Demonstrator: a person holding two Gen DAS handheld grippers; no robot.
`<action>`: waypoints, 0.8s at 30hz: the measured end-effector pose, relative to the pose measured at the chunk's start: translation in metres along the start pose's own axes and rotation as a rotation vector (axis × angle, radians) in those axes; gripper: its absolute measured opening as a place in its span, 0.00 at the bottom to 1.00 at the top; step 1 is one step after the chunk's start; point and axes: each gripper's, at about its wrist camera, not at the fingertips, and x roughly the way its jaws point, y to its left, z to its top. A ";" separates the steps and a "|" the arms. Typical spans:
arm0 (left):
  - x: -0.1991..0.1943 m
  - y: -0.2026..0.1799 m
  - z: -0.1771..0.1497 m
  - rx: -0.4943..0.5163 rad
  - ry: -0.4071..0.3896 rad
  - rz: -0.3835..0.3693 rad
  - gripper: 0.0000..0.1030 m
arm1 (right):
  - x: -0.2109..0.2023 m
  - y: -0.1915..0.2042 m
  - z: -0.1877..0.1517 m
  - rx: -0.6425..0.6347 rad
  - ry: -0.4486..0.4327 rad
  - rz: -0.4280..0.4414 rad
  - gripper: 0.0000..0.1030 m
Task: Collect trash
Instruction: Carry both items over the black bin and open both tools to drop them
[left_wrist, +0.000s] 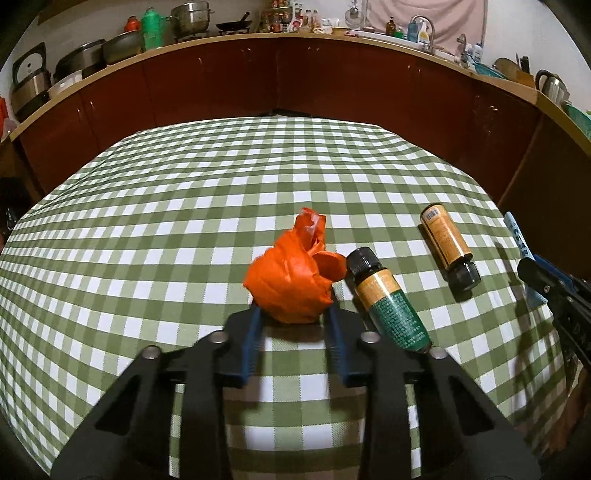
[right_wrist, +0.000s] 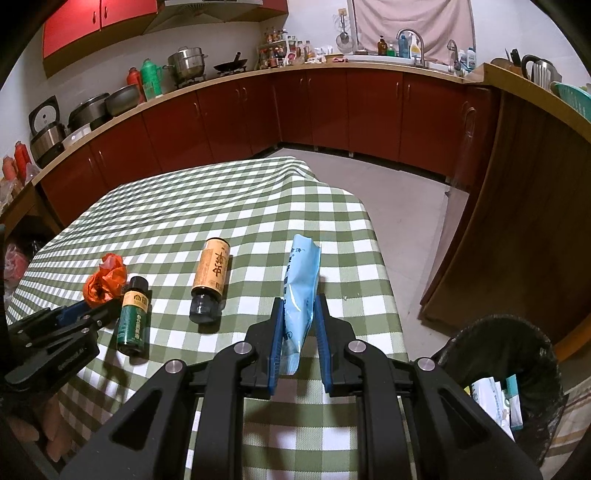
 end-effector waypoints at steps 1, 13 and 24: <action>-0.001 0.001 -0.001 -0.003 -0.004 -0.008 0.28 | 0.000 0.000 0.000 0.000 0.001 0.000 0.17; -0.023 0.008 -0.008 -0.015 -0.041 -0.025 0.27 | -0.005 0.001 -0.007 -0.004 -0.002 -0.003 0.17; -0.059 -0.008 -0.023 0.010 -0.069 -0.039 0.27 | -0.037 -0.009 -0.029 -0.002 -0.020 -0.031 0.17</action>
